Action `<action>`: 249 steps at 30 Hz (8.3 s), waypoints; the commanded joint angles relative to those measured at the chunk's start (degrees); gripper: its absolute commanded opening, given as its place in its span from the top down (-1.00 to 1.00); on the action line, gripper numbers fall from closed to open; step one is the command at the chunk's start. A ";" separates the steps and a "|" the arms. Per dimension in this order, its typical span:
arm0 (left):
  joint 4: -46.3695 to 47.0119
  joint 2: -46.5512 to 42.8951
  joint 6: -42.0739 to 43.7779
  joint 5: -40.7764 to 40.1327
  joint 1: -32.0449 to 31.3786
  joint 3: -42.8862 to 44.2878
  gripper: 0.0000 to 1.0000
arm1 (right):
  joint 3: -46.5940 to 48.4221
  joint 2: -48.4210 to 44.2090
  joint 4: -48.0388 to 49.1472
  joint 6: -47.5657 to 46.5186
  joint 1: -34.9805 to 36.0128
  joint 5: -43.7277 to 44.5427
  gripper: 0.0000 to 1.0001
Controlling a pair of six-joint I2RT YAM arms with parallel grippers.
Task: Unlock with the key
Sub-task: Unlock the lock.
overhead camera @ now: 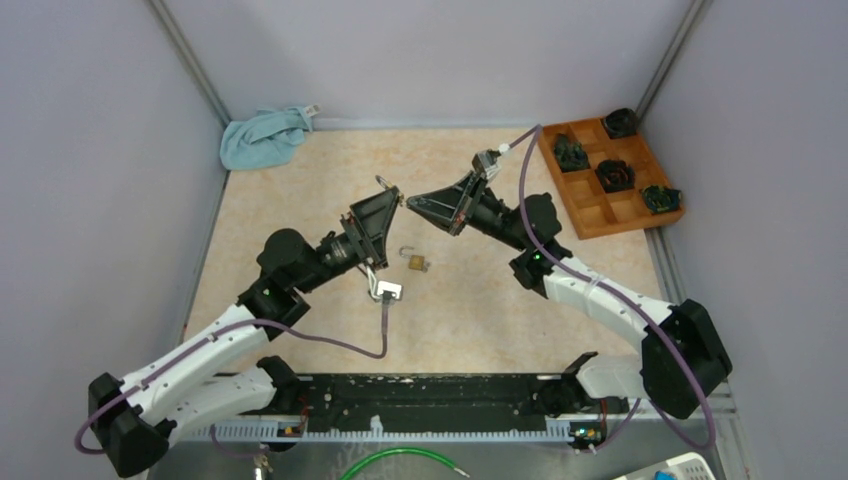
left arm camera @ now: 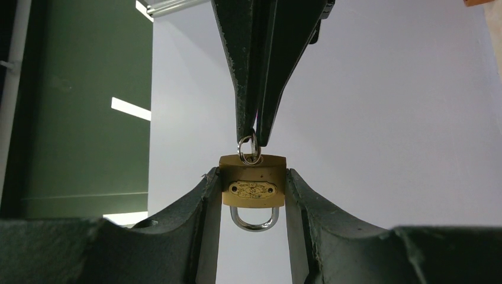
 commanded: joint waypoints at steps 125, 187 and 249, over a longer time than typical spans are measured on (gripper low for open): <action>-62.75 12.79 -68.86 21.25 11.59 32.89 1.00 | 15.18 -13.23 -49.29 -90.91 3.91 -11.49 1.00; -21.50 -5.53 -31.24 -0.42 -8.97 6.01 0.41 | 12.41 -7.90 -33.40 -68.34 3.83 -14.23 0.99; -10.88 -8.72 -9.80 -1.11 -9.02 -3.06 0.93 | 11.33 -5.70 -35.32 -41.18 -5.13 -23.05 0.75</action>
